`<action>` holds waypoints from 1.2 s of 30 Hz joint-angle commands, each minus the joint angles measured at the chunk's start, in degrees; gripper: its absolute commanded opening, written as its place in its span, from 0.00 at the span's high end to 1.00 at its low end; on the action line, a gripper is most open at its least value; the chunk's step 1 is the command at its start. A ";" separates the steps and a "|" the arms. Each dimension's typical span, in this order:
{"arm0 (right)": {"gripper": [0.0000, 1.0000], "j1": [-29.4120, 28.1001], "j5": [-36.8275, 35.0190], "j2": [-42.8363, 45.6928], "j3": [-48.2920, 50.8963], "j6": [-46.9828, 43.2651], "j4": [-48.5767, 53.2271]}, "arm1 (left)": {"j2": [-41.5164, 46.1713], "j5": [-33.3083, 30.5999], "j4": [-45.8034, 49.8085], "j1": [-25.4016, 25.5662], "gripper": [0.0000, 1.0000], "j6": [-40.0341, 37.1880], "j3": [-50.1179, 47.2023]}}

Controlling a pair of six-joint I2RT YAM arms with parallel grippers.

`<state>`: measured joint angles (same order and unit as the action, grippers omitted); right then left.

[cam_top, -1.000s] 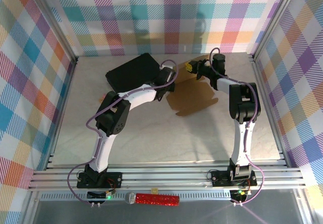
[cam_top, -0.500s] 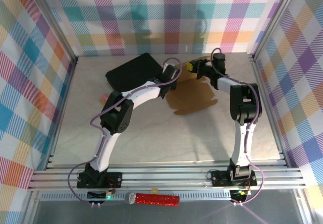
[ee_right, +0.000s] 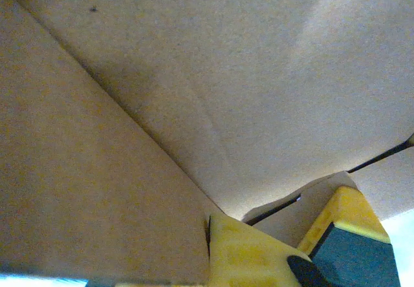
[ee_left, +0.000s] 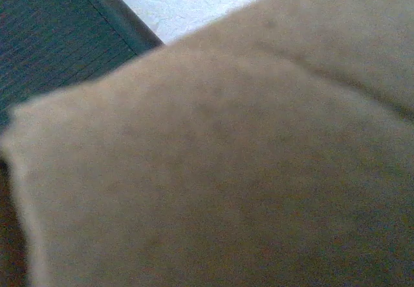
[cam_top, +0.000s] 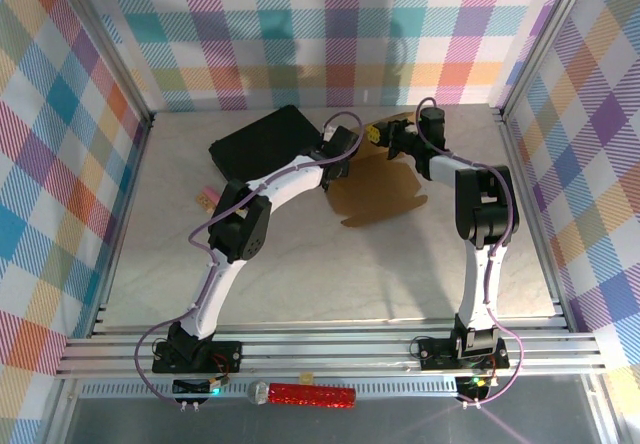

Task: Fold the paper box

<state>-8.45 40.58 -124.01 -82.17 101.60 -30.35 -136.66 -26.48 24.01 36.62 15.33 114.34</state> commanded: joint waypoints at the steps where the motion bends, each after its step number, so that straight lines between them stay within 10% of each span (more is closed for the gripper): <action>1: 1.00 -2.27 10.02 1.99 2.23 2.56 5.32 | -3.98 0.10 5.72 -2.00 1.00 -0.08 0.00; 17: 1.00 -2.28 4.58 8.40 3.25 -0.65 16.90 | -2.58 -3.31 13.61 -1.74 1.00 2.25 1.11; 22: 0.49 -1.62 1.34 13.66 1.10 -8.10 24.23 | 2.17 1.25 15.00 -1.73 1.00 0.68 -1.41; 36: 0.32 5.18 -16.83 33.05 -10.38 -52.97 63.01 | 14.49 37.19 22.78 -7.89 1.00 -2.11 -7.26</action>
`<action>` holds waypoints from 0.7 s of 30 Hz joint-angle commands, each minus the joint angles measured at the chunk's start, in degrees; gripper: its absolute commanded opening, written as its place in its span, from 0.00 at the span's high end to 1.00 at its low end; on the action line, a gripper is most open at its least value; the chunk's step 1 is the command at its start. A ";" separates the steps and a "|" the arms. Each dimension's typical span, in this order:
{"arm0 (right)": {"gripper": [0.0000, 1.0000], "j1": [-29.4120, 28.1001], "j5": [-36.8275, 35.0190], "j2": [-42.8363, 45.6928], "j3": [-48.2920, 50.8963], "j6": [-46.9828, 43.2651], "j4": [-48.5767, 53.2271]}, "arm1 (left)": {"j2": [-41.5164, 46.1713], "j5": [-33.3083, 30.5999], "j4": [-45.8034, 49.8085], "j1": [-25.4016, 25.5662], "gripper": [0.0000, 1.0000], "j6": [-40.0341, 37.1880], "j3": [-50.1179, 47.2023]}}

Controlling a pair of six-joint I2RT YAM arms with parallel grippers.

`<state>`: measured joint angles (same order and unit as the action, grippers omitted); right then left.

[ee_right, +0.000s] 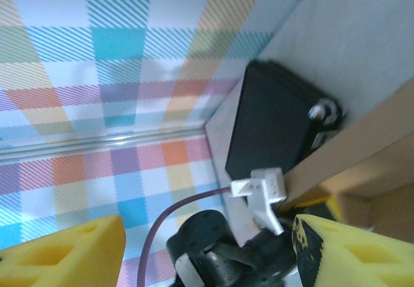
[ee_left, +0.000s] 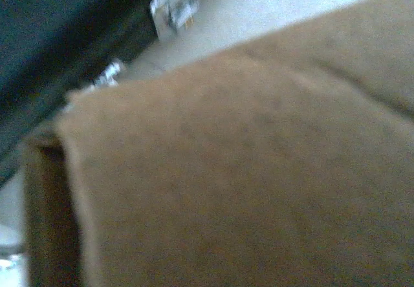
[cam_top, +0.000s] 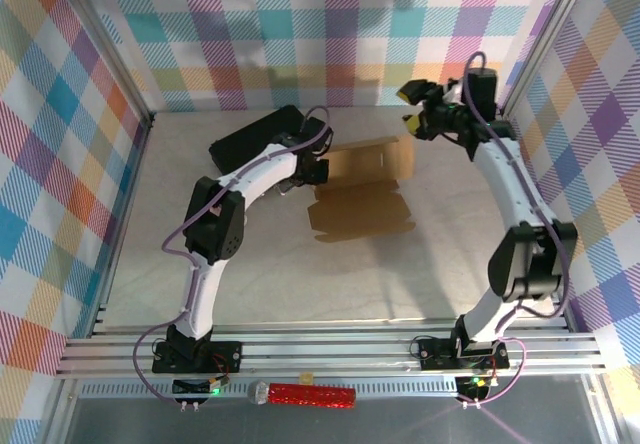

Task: Fold the paper box

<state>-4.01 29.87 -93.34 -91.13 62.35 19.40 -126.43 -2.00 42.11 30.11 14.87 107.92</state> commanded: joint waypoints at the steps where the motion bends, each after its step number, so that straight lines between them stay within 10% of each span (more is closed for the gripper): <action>1: 0.32 0.77 -8.13 3.37 -2.06 -15.44 16.52 | 5.08 16.01 4.89 -1.75 1.00 -1.77 -1.06; 13: 0.31 -1.04 -13.88 18.12 7.63 -23.51 26.13 | 13.76 30.67 6.84 -2.08 1.00 -6.76 -6.30; 21: 0.34 -2.45 -16.93 20.30 1.38 -24.93 35.66 | 16.92 24.94 12.31 -2.07 1.00 -9.99 -8.12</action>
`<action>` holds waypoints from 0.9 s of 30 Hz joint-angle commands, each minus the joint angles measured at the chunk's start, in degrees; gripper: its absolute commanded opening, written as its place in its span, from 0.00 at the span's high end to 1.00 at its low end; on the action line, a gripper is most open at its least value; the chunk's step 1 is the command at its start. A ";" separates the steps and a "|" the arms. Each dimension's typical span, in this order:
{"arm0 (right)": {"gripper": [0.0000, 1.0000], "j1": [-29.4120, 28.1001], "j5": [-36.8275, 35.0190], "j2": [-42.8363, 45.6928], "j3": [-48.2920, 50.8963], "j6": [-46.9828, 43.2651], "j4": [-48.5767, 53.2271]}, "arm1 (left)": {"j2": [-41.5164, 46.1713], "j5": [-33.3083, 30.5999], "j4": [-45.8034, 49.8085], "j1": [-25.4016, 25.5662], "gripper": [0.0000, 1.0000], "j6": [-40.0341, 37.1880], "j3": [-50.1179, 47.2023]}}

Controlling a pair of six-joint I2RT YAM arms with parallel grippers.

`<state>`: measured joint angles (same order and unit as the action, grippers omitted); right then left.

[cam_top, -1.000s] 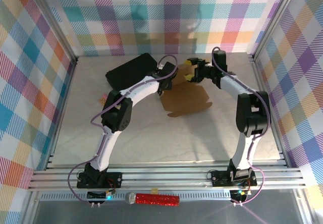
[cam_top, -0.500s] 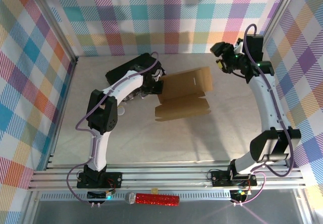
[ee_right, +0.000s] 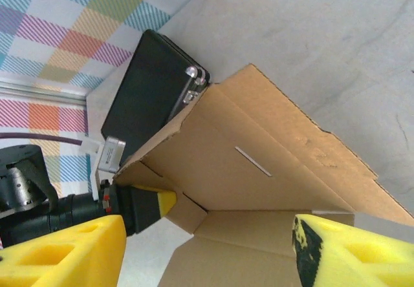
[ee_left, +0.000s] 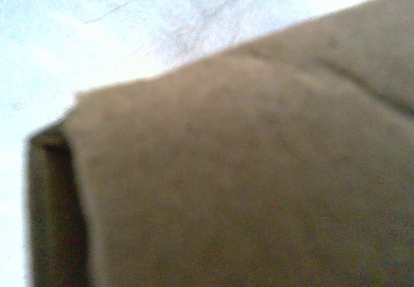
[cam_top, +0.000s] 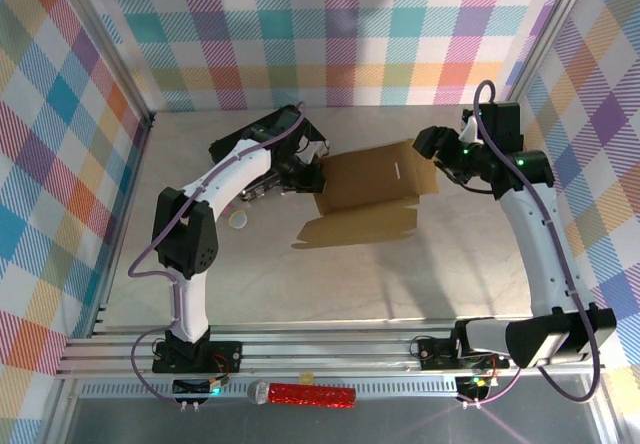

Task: Fold the paper box

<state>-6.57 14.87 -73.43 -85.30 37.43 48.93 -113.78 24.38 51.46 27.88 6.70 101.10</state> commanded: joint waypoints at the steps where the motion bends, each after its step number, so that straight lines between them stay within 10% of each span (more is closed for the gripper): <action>1: 0.36 0.05 -1.60 -0.39 -6.36 2.99 8.83 | 5.26 -2.55 2.18 0.11 1.00 -1.29 -2.32; 15: 0.56 -1.91 5.07 -10.27 -13.96 24.63 9.77 | 8.13 -8.03 2.59 0.94 1.00 -0.55 -2.76; 27: 0.72 -4.10 7.44 -23.66 -24.83 19.79 9.93 | 7.37 -11.19 4.35 1.39 1.00 -1.69 -0.52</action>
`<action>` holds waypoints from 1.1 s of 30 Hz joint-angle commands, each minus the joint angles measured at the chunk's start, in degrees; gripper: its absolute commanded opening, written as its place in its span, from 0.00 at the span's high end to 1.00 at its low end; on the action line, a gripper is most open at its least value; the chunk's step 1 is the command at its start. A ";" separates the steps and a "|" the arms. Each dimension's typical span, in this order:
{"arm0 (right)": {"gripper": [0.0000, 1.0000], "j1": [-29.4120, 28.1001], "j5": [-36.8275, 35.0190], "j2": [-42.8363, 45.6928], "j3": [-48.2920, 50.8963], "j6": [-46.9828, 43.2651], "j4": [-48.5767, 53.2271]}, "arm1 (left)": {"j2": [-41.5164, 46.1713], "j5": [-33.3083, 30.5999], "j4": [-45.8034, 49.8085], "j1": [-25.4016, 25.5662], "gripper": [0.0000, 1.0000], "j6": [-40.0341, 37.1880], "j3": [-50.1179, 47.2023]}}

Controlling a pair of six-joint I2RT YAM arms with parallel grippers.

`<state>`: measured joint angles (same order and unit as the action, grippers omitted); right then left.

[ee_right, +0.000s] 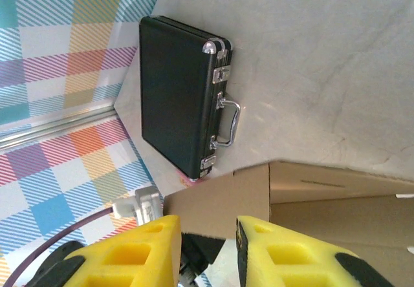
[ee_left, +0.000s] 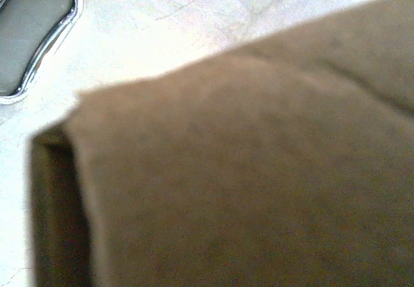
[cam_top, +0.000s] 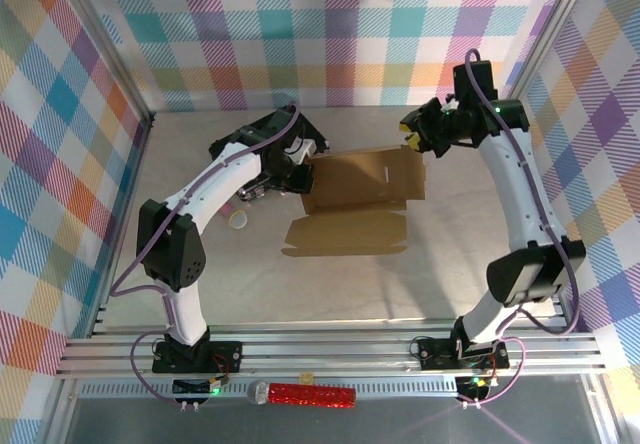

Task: Fold the paper box

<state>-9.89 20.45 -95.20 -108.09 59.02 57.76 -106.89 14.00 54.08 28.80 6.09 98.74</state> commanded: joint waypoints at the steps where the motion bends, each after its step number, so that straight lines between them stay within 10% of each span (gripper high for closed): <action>1: 0.71 -0.98 2.37 -2.48 -2.00 -1.96 1.48 | 0.46 -0.97 1.81 0.54 1.00 -1.08 1.93; 33: 0.60 -3.38 9.79 -4.20 3.92 -3.35 0.38 | 1.16 -3.71 1.71 2.56 1.00 -3.22 2.66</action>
<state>-12.56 26.70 -98.56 -102.52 56.10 58.33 -106.89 10.35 55.55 29.89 4.62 99.24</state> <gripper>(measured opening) 0.397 0.079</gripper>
